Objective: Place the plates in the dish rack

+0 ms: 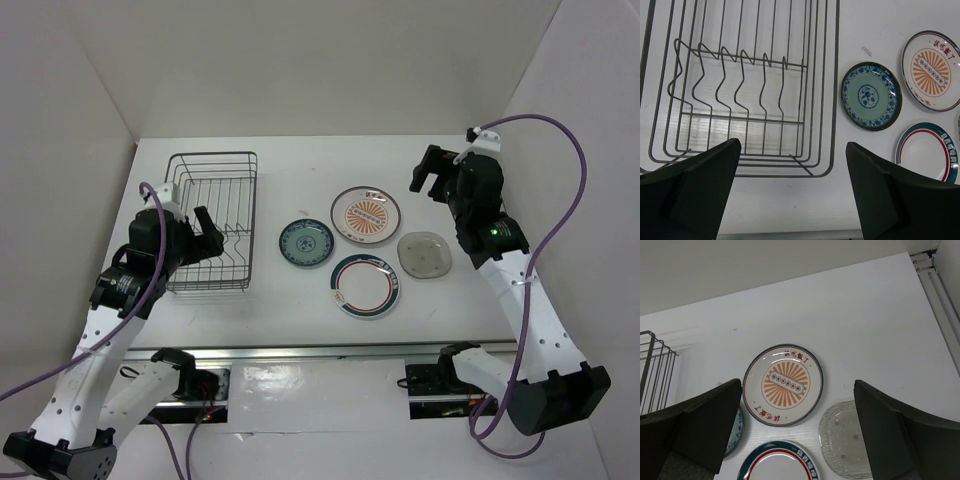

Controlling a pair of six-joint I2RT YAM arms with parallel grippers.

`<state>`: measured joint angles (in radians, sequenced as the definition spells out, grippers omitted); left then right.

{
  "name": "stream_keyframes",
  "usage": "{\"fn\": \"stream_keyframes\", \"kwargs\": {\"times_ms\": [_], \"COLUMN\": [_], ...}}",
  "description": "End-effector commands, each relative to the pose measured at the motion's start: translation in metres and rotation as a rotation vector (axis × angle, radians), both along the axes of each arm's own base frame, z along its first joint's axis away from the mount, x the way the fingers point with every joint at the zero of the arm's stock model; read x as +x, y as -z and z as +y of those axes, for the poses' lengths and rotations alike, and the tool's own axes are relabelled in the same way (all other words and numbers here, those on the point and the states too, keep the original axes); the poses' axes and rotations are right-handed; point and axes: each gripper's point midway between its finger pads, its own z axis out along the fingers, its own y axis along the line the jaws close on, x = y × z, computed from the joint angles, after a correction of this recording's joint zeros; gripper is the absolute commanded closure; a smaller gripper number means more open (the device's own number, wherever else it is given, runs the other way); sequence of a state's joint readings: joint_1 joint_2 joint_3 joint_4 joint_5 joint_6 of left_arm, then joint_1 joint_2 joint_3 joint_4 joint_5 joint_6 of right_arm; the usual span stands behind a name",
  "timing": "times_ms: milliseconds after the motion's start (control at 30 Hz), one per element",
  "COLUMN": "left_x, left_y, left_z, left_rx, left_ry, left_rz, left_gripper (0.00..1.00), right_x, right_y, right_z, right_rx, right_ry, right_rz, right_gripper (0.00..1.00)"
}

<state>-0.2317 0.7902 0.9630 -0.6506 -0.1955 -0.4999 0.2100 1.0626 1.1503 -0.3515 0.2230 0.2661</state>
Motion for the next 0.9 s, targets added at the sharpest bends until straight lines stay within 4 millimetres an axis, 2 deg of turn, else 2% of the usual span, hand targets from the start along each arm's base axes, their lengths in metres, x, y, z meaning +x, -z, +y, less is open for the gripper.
{"fn": "stream_keyframes", "kwargs": {"times_ms": [0,133,300,367,433,467,500,533,567,633,700,767,800,867], "left_x": [0.006,0.005,0.006,0.006,0.005,0.005,0.004,0.006,0.005,0.005,0.005,0.004,0.005,0.005], "left_y": [-0.021,-0.021,-0.023,-0.023,-0.023,-0.023,-0.019,-0.021,-0.021,-0.021,-0.021,-0.021,-0.023,-0.023], "left_z": [-0.005,-0.009,-0.011,-0.013,-0.015,-0.015,-0.017,-0.017,-0.019,-0.021,-0.021,-0.022,-0.024,-0.026], "left_rx": [-0.017,-0.027,-0.027,-0.032,-0.037,-0.037,-0.042,-0.043,-0.04,-0.045,-0.045,-0.05,-0.055,-0.061], "left_ry": [0.033,0.051,0.067,0.076,0.087,0.087,0.097,0.098,0.11,0.121,0.121,0.129,0.137,0.147], "left_rz": [-0.07,-0.067,-0.076,-0.075,-0.074,-0.074,-0.063,-0.072,-0.072,-0.071,-0.071,-0.07,-0.078,-0.078], "left_gripper": [0.0,0.0,0.0,0.0,0.0,0.0,0.0,0.0,0.0,0.0,0.0,0.0,0.0,0.0], "right_x": [0.003,0.004,0.007,0.012,0.012,0.016,0.015,0.019,0.026,0.032,0.042,0.054,0.061,0.068], "right_y": [-0.012,-0.01,0.007,0.021,0.044,0.048,0.07,0.079,0.075,0.092,0.09,0.094,0.109,0.116], "right_z": [-0.002,0.0,0.007,0.017,0.024,0.022,0.019,0.015,0.007,0.005,0.003,-0.003,-0.007,-0.007], "right_rx": [-0.011,-0.009,0.035,0.09,0.155,0.189,0.221,0.242,0.274,0.366,0.424,0.385,0.371,0.38], "right_ry": [0.013,0.004,-0.042,-0.125,-0.177,-0.197,-0.188,-0.188,-0.213,-0.269,-0.342,-0.329,-0.316,-0.321], "right_rz": [-0.055,-0.054,-0.019,0.018,0.066,0.056,0.085,0.088,0.044,0.073,0.03,0.032,0.069,0.089], "right_gripper": [0.0,0.0,0.0,0.0,0.0,0.0,0.0,0.01,0.01,0.05,0.07,0.07,0.07,0.07]}}
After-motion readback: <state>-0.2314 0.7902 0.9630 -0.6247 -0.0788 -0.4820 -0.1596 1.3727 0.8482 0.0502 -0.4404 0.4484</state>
